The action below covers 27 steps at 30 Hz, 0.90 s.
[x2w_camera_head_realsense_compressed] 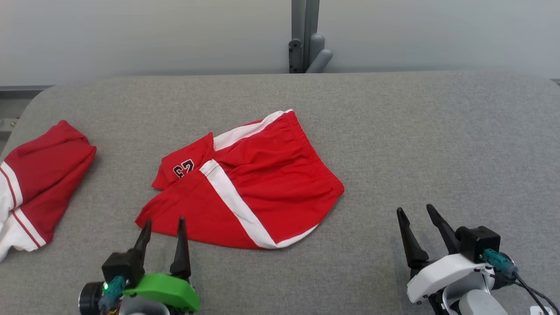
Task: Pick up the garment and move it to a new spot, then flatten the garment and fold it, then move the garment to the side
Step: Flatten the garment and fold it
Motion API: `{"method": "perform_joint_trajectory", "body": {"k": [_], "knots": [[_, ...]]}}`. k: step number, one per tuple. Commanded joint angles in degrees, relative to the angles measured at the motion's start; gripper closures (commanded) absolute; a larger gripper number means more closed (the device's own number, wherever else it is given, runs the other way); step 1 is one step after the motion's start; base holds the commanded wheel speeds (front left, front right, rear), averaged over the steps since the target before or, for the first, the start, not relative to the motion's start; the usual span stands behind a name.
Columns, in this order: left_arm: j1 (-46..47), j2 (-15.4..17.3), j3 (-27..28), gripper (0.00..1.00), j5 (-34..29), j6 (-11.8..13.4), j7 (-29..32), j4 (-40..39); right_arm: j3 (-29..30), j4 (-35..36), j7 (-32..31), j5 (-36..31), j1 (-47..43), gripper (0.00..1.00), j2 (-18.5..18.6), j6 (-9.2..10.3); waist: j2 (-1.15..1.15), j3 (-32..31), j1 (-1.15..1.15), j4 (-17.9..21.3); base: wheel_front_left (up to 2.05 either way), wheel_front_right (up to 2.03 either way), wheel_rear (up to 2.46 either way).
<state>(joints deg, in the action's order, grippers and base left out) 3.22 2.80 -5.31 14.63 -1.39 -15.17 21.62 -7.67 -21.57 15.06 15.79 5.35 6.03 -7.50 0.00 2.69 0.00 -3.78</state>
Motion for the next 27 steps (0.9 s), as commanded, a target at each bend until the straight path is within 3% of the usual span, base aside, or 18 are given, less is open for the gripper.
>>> {"method": "perform_joint_trajectory", "body": {"k": [1, 8, 14, 20, 27], "knots": [[2.94, 0.23, -1.20, 0.00, -0.46, -0.82, 0.03, -0.28, -0.15, 0.45, 0.17, 0.06, 1.39, 0.00, 0.36, 0.02, 0.00, 2.34, 0.00, 0.26, 0.00, 0.00, 0.00], [11.31, 0.20, -4.12, 0.00, -2.48, -3.14, 0.03, 4.71, -1.43, 0.97, 0.18, 0.26, 3.75, 0.00, 0.98, 0.02, 0.00, 5.75, 0.00, 1.36, 0.00, 0.00, 0.00], [19.43, 0.27, -4.01, 0.00, -3.31, -4.12, 0.01, 14.34, -1.84, 0.69, 0.17, 0.49, 4.49, 0.00, 1.23, 0.02, 0.00, 7.44, 0.00, 3.29, 0.00, 0.00, 0.00], [24.49, 1.33, -2.99, 0.00, -2.96, -5.07, 0.03, 23.04, -1.53, 0.70, 0.17, 0.42, 4.86, 0.00, 0.99, 0.02, 0.00, 8.41, 0.00, 4.69, 0.00, 0.00, 0.00], [26.51, 2.81, -3.00, 0.00, -2.29, -5.72, 0.03, 26.71, -1.02, 1.05, 0.17, 0.31, 4.37, 0.00, 0.90, 0.02, 0.00, 8.76, 0.00, 4.90, 0.00, 0.00, 0.00]]}}
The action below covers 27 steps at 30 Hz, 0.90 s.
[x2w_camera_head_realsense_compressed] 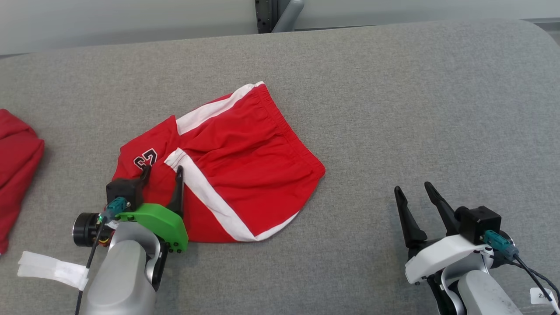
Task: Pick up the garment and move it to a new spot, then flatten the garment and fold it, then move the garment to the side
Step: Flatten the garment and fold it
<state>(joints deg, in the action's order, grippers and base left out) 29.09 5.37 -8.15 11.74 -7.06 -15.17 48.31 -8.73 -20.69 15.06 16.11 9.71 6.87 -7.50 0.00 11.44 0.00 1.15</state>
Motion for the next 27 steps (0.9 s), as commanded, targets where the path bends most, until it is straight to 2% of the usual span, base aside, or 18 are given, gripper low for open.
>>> {"method": "perform_joint_trajectory", "body": {"k": [1, 15, 16, 17, 18, 19, 23, 24, 26, 27], "knots": [[0.86, 0.19, -0.64, 0.00, 0.55, -0.22, 0.03, 0.42, 0.09, 0.15, 0.17, -0.03, -0.04, 0.00, 0.00, 0.02, 0.00, 0.04, 0.00, -0.09, 0.00, 0.00, 0.00], [4.34, 1.77, -6.93, 0.01, 4.57, -0.47, 0.03, 1.64, -0.85, 0.01, 0.17, 0.18, 1.04, 0.00, -0.29, 0.02, 0.00, 0.85, 0.00, 0.34, 0.00, 0.00, 0.00], [4.38, 1.85, -7.18, 0.19, 4.68, -0.47, 0.03, 1.40, -0.74, 0.05, 0.17, 0.25, 0.96, 0.00, -0.26, 0.02, 0.00, 0.89, 0.00, 0.33, 0.00, 0.00, 0.00], [4.22, 1.89, -7.42, 0.47, 4.73, -0.47, 0.03, 1.14, -0.65, 0.08, 0.17, 0.28, 0.86, 0.00, -0.24, 0.02, 0.00, 0.89, 0.00, 0.30, 0.00, 0.00, 0.00], [3.90, 1.85, -7.61, 0.61, 4.77, -0.47, 0.03, 0.98, -0.52, 0.08, 0.17, 0.27, 0.74, 0.00, -0.26, 0.02, 0.00, 0.87, 0.00, 0.25, 0.00, 0.00, 0.00], [3.59, 1.79, -7.78, 0.67, 4.87, -0.47, 0.03, 0.79, -0.41, 0.07, 0.17, 0.24, 0.62, 0.00, -0.32, 0.02, 0.00, 0.88, 0.00, 0.18, 0.00, 0.00, 0.00], [2.36, 1.58, -8.46, 0.80, 4.63, -0.48, 0.03, -0.03, -0.14, -0.15, 0.17, 0.27, 0.48, 0.00, -0.58, 0.02, 0.00, 0.82, 0.00, -0.27, 0.00, 0.00, 0.00], [2.36, 1.58, -8.46, 0.80, 4.63, -0.48, 0.03, -0.03, -0.14, -0.15, 0.17, 0.27, 0.48, 0.00, -0.58, 0.02, 0.00, 0.82, 0.00, -0.27, 0.00, 0.00, 0.00], [1.71, 1.35, -9.12, 0.97, 4.75, -0.47, 0.03, 0.57, -0.20, -0.26, 0.17, 0.25, 0.60, 0.00, -0.70, 0.02, 0.00, 0.69, 0.00, -0.44, 0.00, 0.00, 0.00], [1.68, 1.36, -9.27, 1.00, 4.85, -0.47, 0.03, 0.61, -0.21, -0.29, 0.17, 0.17, 0.69, 0.00, -0.80, 0.02, 0.00, 0.62, 0.00, -0.53, 0.00, 0.00, 0.00]]}}
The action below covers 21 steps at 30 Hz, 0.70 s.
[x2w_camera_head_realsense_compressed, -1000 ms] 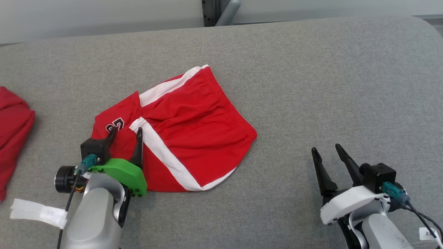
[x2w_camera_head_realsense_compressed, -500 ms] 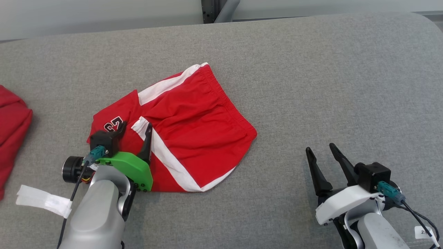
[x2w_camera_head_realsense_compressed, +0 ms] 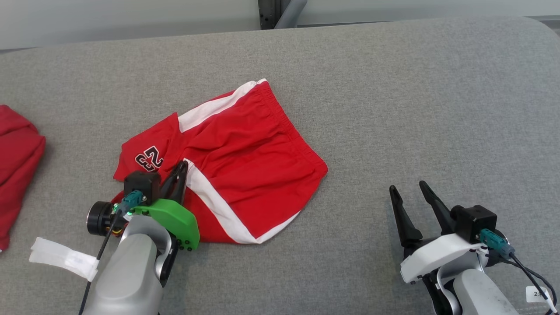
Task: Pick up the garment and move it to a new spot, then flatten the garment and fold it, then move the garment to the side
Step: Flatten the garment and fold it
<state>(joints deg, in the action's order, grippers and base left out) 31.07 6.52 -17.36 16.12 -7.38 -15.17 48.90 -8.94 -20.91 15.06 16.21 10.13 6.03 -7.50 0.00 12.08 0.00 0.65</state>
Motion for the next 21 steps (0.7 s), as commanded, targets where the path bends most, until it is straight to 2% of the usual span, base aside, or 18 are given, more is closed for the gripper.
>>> {"method": "perform_joint_trajectory", "body": {"k": [1, 5, 13, 21], "knots": [[-0.51, 0.19, -0.12, 1.00, 0.68, -0.15, 0.03, 0.33, 0.06, -0.08, 0.17, -0.01, 0.29, 0.00, -0.06, 0.02, 0.00, -0.10, 0.00, -0.11, 0.00, 0.00, 0.00], [-0.93, 0.41, 1.09, 1.00, 0.83, 0.15, 0.03, -0.50, 0.45, -0.19, 0.17, -0.09, 0.08, 0.00, -0.16, 0.02, 0.00, -0.48, 0.00, -0.63, 0.00, 0.00, 0.00], [-6.73, 0.79, 10.34, 1.00, 0.80, 5.21, 0.03, -9.71, 1.37, -0.29, 0.17, -0.15, -1.30, 0.00, -0.42, 0.02, 0.00, -2.09, 0.00, -2.04, 0.00, 0.00, 0.00], [-14.04, 0.51, 17.26, 1.00, 0.42, 8.32, 0.03, -9.65, 0.77, -0.47, 0.17, 0.00, -1.30, 0.00, -0.66, 0.02, 0.00, -2.78, 0.00, -2.14, 0.00, 0.00, 0.00]]}}
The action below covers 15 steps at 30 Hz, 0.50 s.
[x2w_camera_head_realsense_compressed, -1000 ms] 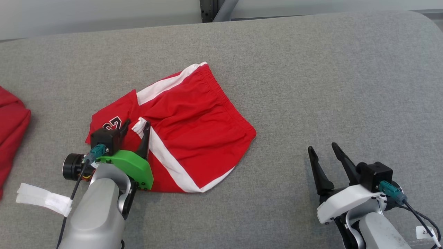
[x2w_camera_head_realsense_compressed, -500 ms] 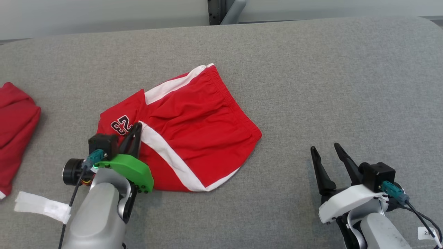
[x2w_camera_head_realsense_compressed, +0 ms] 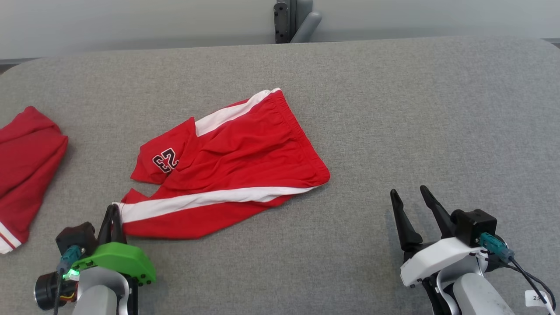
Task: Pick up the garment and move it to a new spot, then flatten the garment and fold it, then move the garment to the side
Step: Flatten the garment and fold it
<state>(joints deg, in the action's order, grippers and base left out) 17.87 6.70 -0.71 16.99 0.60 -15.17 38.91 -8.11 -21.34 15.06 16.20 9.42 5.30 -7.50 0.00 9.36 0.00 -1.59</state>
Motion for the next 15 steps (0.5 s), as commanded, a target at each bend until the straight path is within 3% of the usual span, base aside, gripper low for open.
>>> {"method": "perform_joint_trajectory", "body": {"k": [1, 7, 8, 9, 10, 15], "knots": [[-1.44, 0.22, 1.22, 1.00, -0.28, 0.22, 0.03, 1.04, -0.12, -0.01, 0.17, 0.08, -0.64, 0.00, 0.18, 0.02, 0.00, -0.10, 0.00, 0.18, 0.00, 0.00, 0.00], [-2.93, -0.87, 3.89, 1.00, -0.78, 0.27, 0.03, 3.50, -0.38, -0.23, 0.17, 0.23, -0.84, 0.00, 0.59, 0.02, 0.00, -0.57, 0.00, 0.80, 0.00, 0.00, 0.00], [-3.08, -1.08, 4.09, 0.90, -1.02, 0.02, 0.03, 3.74, -0.40, -0.24, 0.17, 0.23, -0.77, 0.00, 0.67, 0.02, 0.00, -0.63, 0.00, 0.83, 0.00, 0.00, 0.00], [-3.13, -1.14, 4.41, 0.53, -1.24, 0.01, 0.03, 3.93, -0.48, -0.12, 0.17, 0.20, -0.68, 0.00, 0.75, 0.02, 0.00, -0.71, 0.00, 0.86, 0.00, 0.00, 0.00], [-3.11, -1.26, 4.92, 0.00, -1.22, 0.07, 0.03, 3.95, -0.59, 0.02, 0.17, 0.16, -0.54, 0.00, 0.77, 0.02, 0.00, -0.77, 0.00, 0.85, 0.00, 0.00, 0.00], [-4.31, -2.33, 6.48, 0.00, -2.76, 0.61, 0.03, 0.76, -1.83, 0.85, 0.17, 0.70, -0.10, 0.00, 0.68, 0.02, 0.00, -1.22, 0.00, -0.01, 0.00, 0.00, 0.00]]}}
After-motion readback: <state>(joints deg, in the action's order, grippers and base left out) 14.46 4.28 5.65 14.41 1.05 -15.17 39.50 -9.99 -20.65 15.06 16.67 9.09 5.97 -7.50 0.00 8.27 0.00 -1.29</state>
